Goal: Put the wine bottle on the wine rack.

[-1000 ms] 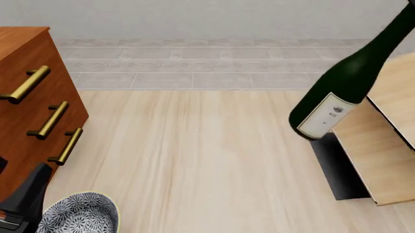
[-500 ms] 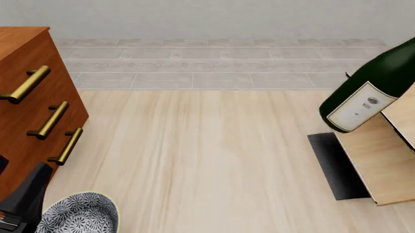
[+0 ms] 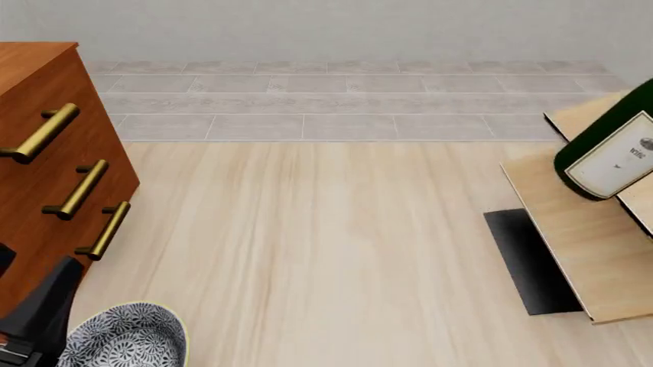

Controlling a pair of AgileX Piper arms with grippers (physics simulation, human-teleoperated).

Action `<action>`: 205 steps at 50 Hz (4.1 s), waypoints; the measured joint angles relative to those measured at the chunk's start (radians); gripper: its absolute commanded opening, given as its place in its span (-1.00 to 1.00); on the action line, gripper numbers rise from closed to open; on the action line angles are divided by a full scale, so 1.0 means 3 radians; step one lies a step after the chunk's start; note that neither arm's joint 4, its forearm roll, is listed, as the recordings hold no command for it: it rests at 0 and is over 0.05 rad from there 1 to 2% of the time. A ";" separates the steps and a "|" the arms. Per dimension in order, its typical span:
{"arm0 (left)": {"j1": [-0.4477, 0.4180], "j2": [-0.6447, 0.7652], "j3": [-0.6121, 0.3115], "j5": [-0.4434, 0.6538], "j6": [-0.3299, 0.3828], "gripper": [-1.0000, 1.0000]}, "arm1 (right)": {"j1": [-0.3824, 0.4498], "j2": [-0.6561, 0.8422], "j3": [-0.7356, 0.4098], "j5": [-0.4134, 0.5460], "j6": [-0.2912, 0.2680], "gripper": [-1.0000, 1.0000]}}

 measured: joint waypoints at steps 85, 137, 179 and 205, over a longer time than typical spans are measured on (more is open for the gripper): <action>0.0035 0.0000 0.0061 -0.0025 -0.0037 1.00 | -0.1154 0.0408 0.0443 -0.0437 0.0021 -1.00; 0.0082 0.0000 0.0146 -0.0085 -0.0076 1.00 | -0.1518 0.0710 0.0596 -0.1035 -0.0091 -1.00; 0.0148 0.0000 0.0188 -0.0106 -0.0090 1.00 | -0.1887 0.1452 0.0747 -0.1644 -0.0265 -1.00; 0.0220 0.0000 0.0230 -0.0133 -0.0107 1.00 | -0.1953 0.1778 0.0768 -0.1842 -0.0341 -1.00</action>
